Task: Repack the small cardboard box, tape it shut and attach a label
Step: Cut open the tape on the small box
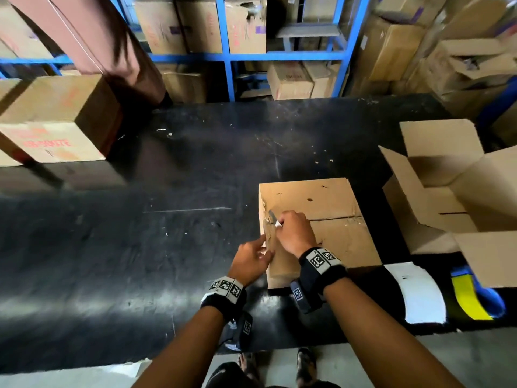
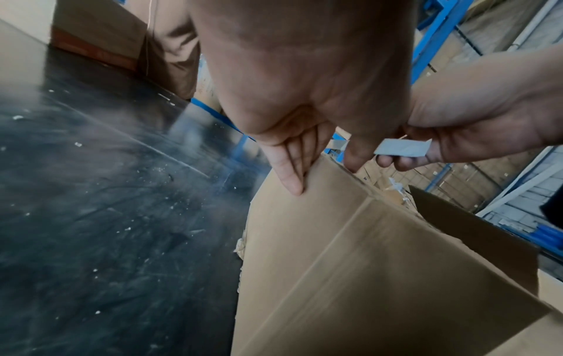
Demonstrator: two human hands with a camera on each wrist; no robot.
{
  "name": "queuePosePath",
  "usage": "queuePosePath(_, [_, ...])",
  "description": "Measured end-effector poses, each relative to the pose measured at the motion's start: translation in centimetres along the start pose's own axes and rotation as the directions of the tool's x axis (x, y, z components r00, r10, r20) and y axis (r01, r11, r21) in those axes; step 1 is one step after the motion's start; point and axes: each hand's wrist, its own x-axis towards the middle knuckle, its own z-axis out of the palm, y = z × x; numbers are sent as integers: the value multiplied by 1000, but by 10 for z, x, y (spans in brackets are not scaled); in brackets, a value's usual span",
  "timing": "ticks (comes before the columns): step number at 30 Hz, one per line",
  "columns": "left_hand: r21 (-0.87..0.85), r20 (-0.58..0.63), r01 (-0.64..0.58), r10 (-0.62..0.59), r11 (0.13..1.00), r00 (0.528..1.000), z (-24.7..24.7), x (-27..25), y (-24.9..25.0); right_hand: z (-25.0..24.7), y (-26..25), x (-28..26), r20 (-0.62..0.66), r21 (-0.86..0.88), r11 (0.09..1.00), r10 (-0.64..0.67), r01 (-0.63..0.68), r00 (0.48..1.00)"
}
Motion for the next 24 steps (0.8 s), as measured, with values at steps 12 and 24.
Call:
queuePosePath(12, [-66,43,18,-15,998,999,1,-9,-10,3,-4,-11,42,-25,999,46,-45,998])
queuePosePath(24, [-112,27,86,-84,990,996,5,-12,-7,-16,6,-21,102,-8,996,91,-91,991])
